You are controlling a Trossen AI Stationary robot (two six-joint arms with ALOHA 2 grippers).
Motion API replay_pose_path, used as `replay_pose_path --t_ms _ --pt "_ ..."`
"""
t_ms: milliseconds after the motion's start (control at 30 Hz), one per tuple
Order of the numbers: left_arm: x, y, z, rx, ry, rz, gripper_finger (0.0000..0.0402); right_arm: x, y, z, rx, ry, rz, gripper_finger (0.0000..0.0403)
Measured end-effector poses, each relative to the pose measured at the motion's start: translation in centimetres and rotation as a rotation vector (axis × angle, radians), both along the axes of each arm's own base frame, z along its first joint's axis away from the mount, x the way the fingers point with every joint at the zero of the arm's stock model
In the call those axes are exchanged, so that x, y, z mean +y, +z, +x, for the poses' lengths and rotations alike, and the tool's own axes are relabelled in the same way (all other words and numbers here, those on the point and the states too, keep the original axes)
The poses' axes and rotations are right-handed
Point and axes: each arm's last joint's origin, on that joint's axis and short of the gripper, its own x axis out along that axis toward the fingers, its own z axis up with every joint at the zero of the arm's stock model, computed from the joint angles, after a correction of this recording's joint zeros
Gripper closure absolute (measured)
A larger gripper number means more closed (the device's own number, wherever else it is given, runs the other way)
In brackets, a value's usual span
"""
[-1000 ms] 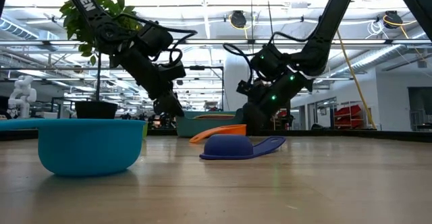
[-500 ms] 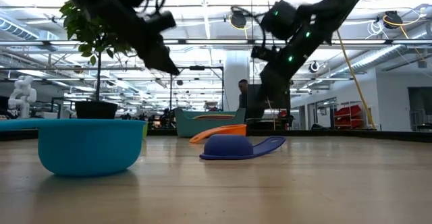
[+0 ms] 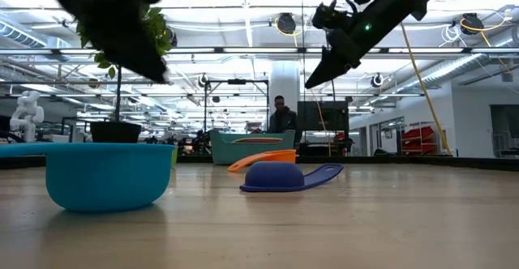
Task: Nest measuring cups in basket
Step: Stack the green measuring cup on top of the yellow measuring cup in the blue bin
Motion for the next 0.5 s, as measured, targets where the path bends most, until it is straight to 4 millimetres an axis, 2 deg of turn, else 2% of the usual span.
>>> replay_pose_path --t_ms 100,233,400,500 --pt "-2.2 -0.6 -1.4 0.037 0.016 -0.085 0.0186 0.8 0.0 0.1 0.002 0.024 0.005 0.0403" --pt "-4.1 -1.1 -3.1 0.081 0.034 -0.149 0.0186 1.8 -0.1 0.2 0.006 0.06 0.006 0.0403" --pt "-4.9 -1.5 -4.5 0.131 0.074 -0.164 0.0186 3.2 -0.3 0.2 0.022 0.105 0.018 0.0403" --pt "-4.8 -1.8 -5.2 0.17 0.126 -0.161 0.0186 4.1 -1.1 -0.1 0.028 0.125 0.037 0.0403"
